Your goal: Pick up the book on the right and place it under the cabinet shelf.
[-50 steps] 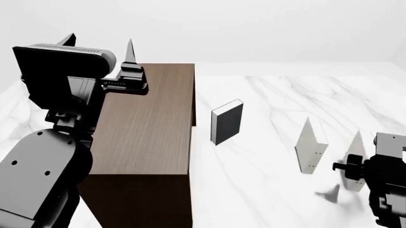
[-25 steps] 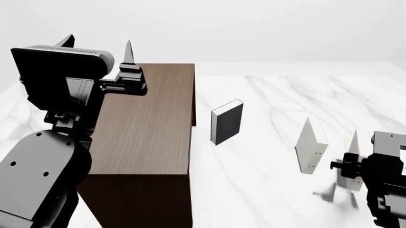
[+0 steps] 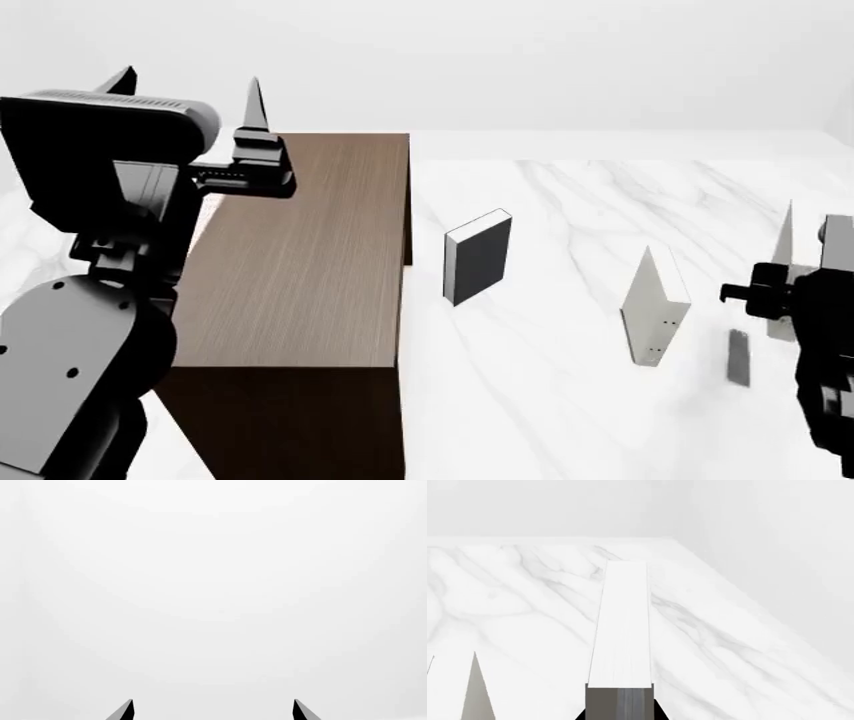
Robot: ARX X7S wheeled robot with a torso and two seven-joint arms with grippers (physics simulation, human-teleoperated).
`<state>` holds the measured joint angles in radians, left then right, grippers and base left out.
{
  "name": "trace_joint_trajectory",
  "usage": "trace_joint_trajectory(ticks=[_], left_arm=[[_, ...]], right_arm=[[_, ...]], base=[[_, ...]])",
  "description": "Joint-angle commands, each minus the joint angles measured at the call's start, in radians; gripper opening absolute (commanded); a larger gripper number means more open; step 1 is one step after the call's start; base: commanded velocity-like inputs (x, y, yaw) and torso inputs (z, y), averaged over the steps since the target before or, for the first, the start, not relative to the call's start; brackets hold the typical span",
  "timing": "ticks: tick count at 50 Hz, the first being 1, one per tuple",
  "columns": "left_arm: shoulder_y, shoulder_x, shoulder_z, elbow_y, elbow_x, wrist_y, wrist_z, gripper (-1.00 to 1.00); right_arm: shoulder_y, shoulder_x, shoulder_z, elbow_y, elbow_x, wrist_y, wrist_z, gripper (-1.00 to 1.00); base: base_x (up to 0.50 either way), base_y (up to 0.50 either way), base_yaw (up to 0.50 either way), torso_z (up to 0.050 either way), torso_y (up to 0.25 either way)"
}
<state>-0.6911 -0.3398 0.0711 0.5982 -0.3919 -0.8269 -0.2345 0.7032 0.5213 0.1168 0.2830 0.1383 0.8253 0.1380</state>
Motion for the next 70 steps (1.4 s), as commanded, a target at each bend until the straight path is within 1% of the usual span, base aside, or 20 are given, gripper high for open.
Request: trace_joint_trajectory(ticks=[1, 7, 19, 28, 35, 38, 41, 49, 55, 60, 70], left_arm=[[-0.002, -0.014, -0.026, 0.030, -0.019, -0.024, -0.008, 1.00], [0.002, -0.016, -0.033, 0.033, -0.022, -0.019, -0.009, 1.00], [0.007, -0.020, -0.038, 0.027, -0.024, -0.005, -0.009, 1.00], [0.005, -0.021, -0.036, 0.031, -0.028, -0.008, -0.014, 1.00], [0.010, -0.020, -0.033, 0.024, -0.026, 0.003, -0.015, 1.00], [0.012, -0.019, -0.029, 0.020, -0.024, 0.007, -0.016, 1.00], [0.012, -0.018, -0.027, 0.018, -0.024, 0.010, -0.016, 1.00], [0.007, -0.021, -0.026, 0.020, -0.027, 0.006, -0.020, 1.00], [0.004, -0.022, -0.023, 0.020, -0.029, 0.004, -0.022, 1.00], [0.005, -0.022, -0.022, 0.017, -0.029, 0.009, -0.023, 1.00], [0.001, -0.024, -0.021, 0.019, -0.033, 0.005, -0.027, 1.00]], right_arm=[[0.047, 0.025, -0.003, -0.232, -0.040, 0.101, 0.012, -1.00], [0.067, 0.019, 0.008, -0.401, -0.004, 0.188, -0.007, -1.00], [0.099, 0.032, -0.016, -0.716, 0.004, 0.262, 0.003, -1.00], [0.144, -0.018, 0.069, -0.902, 0.098, 0.373, -0.037, -1.00], [0.173, -0.099, 0.179, -1.014, 0.198, 0.493, -0.077, -1.00], [0.171, -0.152, 0.239, -1.059, 0.248, 0.555, -0.099, -1.00], [0.153, -0.212, 0.297, -1.102, 0.296, 0.607, -0.122, -1.00], [0.055, -0.347, 0.418, -1.194, 0.399, 0.679, -0.186, -1.00], [0.020, -0.409, 0.486, -1.248, 0.470, 0.732, -0.209, -1.00], [-0.012, -0.430, 0.541, -1.248, 0.596, 0.741, -0.158, -1.00], [-0.122, -0.510, 0.631, -1.229, 0.739, 0.716, -0.135, -1.00]], base=[[0.00, 0.00, 0.00, 0.000, 0.000], [0.00, 0.00, 0.00, 0.000, 0.002], [0.00, 0.00, 0.00, 0.000, 0.002], [0.00, 0.00, 0.00, 0.000, 0.001], [0.00, 0.00, 0.00, 0.000, 0.000], [0.00, 0.00, 0.00, 0.000, 0.003], [0.00, 0.00, 0.00, 0.000, 0.000], [0.00, 0.00, 0.00, 0.000, 0.001], [0.00, 0.00, 0.00, 0.000, 0.000], [0.00, 0.00, 0.00, 0.000, 0.002], [0.00, 0.00, 0.00, 0.000, 0.001]])
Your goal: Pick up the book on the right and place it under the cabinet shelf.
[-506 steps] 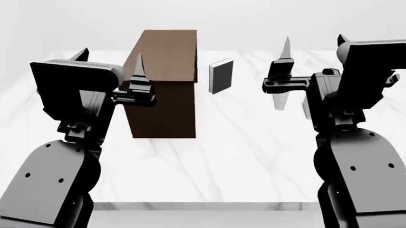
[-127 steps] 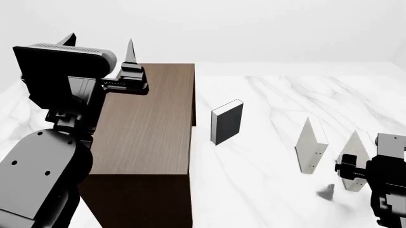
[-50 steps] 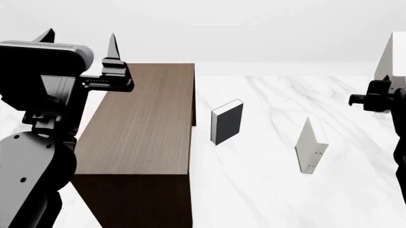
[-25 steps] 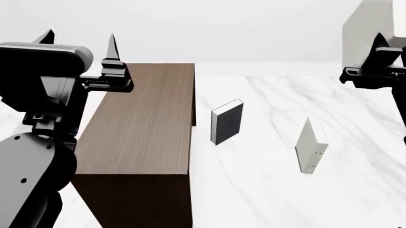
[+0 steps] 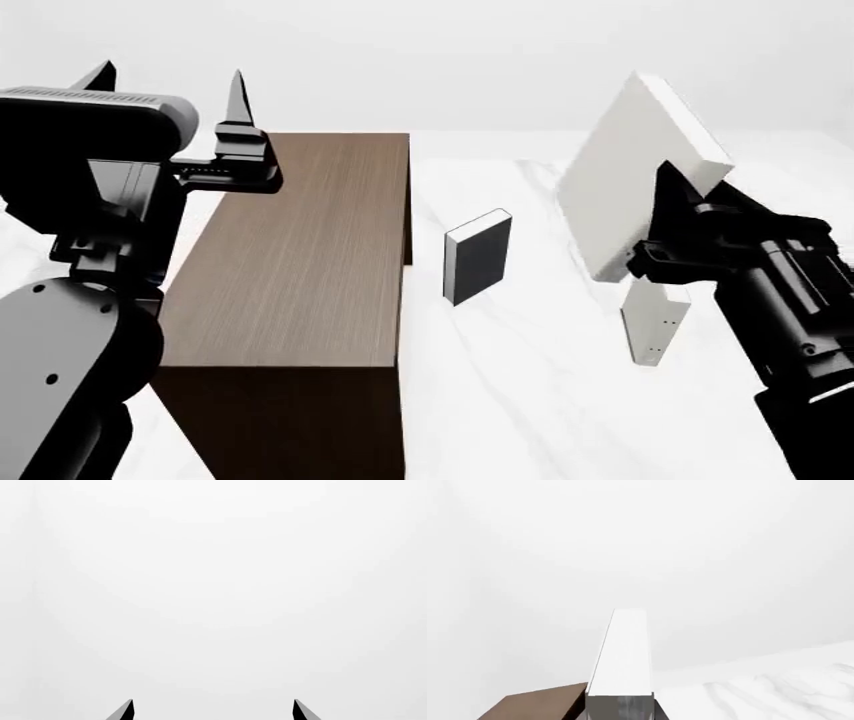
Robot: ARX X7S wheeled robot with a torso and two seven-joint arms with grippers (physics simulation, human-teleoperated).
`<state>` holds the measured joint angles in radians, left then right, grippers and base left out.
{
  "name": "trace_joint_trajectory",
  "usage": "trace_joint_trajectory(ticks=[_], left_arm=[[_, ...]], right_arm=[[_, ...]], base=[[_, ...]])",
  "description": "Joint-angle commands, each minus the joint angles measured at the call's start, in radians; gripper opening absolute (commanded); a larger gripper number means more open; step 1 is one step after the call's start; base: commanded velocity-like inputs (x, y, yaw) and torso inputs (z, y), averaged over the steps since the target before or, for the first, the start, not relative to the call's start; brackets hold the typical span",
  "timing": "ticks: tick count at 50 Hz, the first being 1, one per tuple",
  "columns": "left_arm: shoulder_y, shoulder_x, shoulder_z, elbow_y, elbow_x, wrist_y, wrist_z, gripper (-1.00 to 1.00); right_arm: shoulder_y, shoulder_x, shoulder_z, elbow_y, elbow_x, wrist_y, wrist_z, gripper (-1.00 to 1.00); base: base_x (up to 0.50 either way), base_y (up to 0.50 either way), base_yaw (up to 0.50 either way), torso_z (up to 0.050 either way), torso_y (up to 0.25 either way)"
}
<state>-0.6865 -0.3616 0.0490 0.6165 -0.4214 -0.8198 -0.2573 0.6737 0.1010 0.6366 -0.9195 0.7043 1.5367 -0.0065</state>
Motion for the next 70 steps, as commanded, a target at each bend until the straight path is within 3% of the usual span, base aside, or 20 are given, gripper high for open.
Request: trace_joint_trajectory(ticks=[1, 7, 14, 31, 70], left_arm=[[-0.002, -0.002, 0.002, 0.000, -0.004, 0.000, -0.004, 1.00], [0.000, -0.003, 0.002, 0.001, -0.007, 0.002, -0.004, 1.00], [0.003, -0.007, -0.009, 0.012, -0.017, -0.004, -0.007, 1.00], [0.017, -0.012, -0.018, 0.010, -0.023, 0.011, -0.009, 1.00], [0.039, -0.016, -0.012, -0.002, -0.028, 0.043, -0.012, 1.00]], right_arm=[[-0.113, -0.097, 0.116, -0.018, 0.195, -0.009, 0.016, -1.00], [-0.267, -0.097, 0.073, 0.049, 0.318, -0.159, 0.097, -1.00], [-0.446, -0.092, -0.086, 0.096, 0.256, -0.350, 0.058, -1.00], [-0.652, -0.083, -0.309, 0.328, 0.280, -0.632, 0.026, -1.00], [-0.640, -0.063, -0.417, 0.721, 0.336, -0.876, -0.049, -1.00]], base=[[0.00, 0.00, 0.00, 0.000, 0.000], [0.00, 0.00, 0.00, 0.000, 0.002], [0.00, 0.00, 0.00, 0.002, 0.001], [0.00, 0.00, 0.00, 0.000, 0.001], [0.00, 0.00, 0.00, 0.000, 0.001]])
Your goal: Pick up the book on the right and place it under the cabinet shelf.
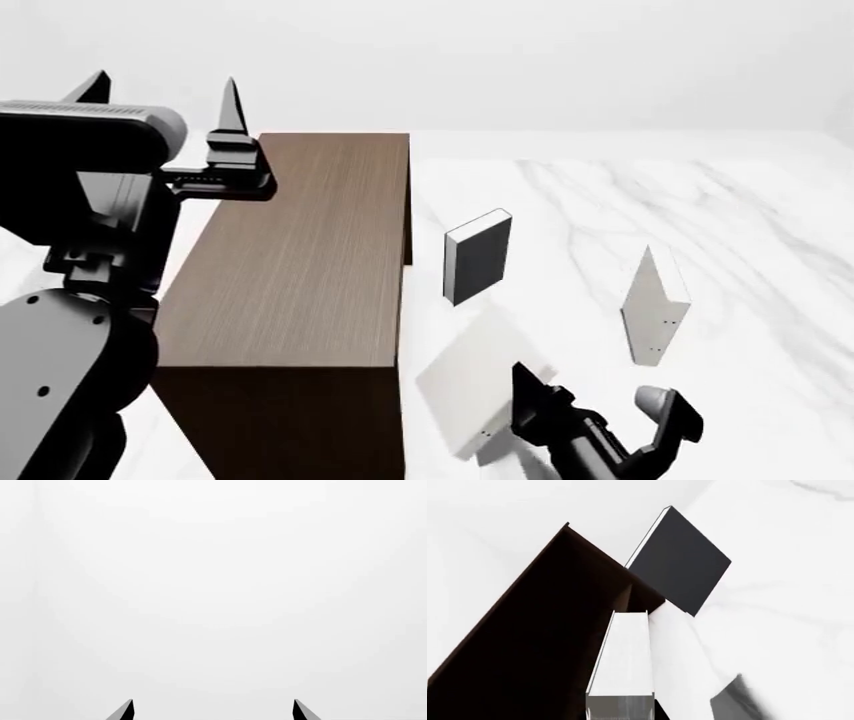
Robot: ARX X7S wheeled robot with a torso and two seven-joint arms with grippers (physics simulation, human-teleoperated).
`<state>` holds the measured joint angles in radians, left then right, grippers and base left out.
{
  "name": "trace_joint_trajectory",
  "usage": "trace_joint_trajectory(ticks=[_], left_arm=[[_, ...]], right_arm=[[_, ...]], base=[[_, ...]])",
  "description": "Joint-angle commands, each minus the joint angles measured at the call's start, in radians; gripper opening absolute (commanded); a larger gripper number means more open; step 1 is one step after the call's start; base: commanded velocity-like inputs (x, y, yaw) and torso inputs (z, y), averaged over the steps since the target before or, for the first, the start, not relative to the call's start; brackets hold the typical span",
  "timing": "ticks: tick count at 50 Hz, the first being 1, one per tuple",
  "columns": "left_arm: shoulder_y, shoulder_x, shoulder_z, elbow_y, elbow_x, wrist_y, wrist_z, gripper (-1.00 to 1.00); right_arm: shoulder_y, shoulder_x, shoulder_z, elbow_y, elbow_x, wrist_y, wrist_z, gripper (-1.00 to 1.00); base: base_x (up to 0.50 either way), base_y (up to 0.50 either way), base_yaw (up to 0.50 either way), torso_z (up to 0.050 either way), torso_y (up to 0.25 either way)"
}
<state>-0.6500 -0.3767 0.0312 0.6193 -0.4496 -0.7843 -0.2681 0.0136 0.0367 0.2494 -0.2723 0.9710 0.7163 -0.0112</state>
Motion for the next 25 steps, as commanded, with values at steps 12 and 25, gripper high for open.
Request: trace_joint_trajectory(ticks=[12, 25], left_arm=[[-0.003, -0.004, 0.007, 0.002, -0.007, 0.000, -0.006, 1.00], [-0.010, -0.010, 0.006, 0.008, -0.015, -0.007, -0.008, 1.00]], right_arm=[[0.056, 0.003, -0.076, 0.175, 0.048, -0.109, -0.050, -1.00], [0.083, 0.007, -0.136, 0.259, 0.009, -0.162, -0.052, -1.00]], base=[[0.00, 0.00, 0.00, 0.000, 0.001], [0.00, 0.00, 0.00, 0.000, 0.002]])
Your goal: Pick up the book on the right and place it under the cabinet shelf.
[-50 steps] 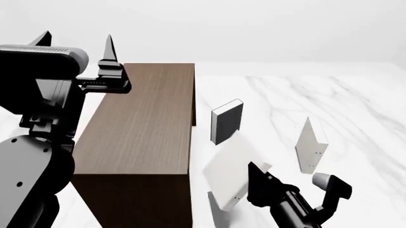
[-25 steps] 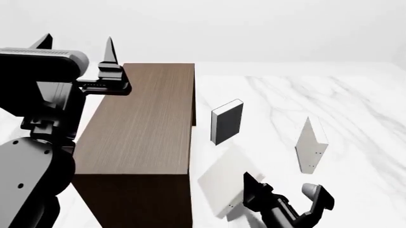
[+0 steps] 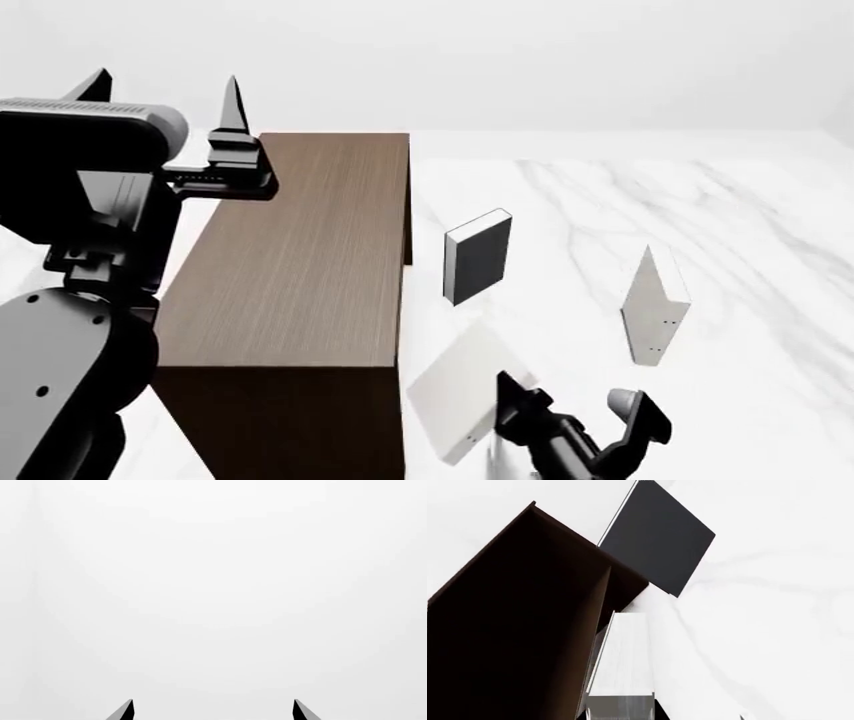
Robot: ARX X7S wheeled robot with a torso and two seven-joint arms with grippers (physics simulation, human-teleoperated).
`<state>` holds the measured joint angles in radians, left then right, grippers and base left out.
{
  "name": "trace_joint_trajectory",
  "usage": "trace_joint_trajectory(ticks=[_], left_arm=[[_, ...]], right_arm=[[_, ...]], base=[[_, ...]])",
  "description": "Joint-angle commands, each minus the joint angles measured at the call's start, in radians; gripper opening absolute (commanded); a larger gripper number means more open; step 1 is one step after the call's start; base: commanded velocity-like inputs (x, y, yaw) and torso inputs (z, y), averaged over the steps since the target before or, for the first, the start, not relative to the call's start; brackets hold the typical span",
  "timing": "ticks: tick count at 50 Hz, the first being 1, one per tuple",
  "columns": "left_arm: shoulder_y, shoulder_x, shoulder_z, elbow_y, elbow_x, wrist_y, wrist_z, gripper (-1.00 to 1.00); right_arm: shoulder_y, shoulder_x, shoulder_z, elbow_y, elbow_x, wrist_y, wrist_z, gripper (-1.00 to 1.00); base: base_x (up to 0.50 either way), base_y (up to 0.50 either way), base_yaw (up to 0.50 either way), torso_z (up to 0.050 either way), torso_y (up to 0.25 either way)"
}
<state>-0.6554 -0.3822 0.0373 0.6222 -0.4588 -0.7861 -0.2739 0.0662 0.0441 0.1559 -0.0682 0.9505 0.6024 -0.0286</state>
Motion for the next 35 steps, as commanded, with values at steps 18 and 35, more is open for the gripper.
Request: trace_joint_trajectory(ticks=[18, 35], left_arm=[[0.001, -0.012, -0.008, 0.013, -0.017, -0.005, -0.006, 1.00], [0.012, -0.017, -0.020, 0.027, -0.031, -0.004, -0.011, 1.00]], right_arm=[[0.060, 0.003, -0.112, 0.141, -0.016, -0.122, -0.030, -1.00], [0.110, -0.002, -0.156, 0.259, -0.075, -0.228, -0.007, -1.00]], base=[[0.00, 0.00, 0.00, 0.001, 0.001], [0.00, 0.00, 0.00, 0.000, 0.000]])
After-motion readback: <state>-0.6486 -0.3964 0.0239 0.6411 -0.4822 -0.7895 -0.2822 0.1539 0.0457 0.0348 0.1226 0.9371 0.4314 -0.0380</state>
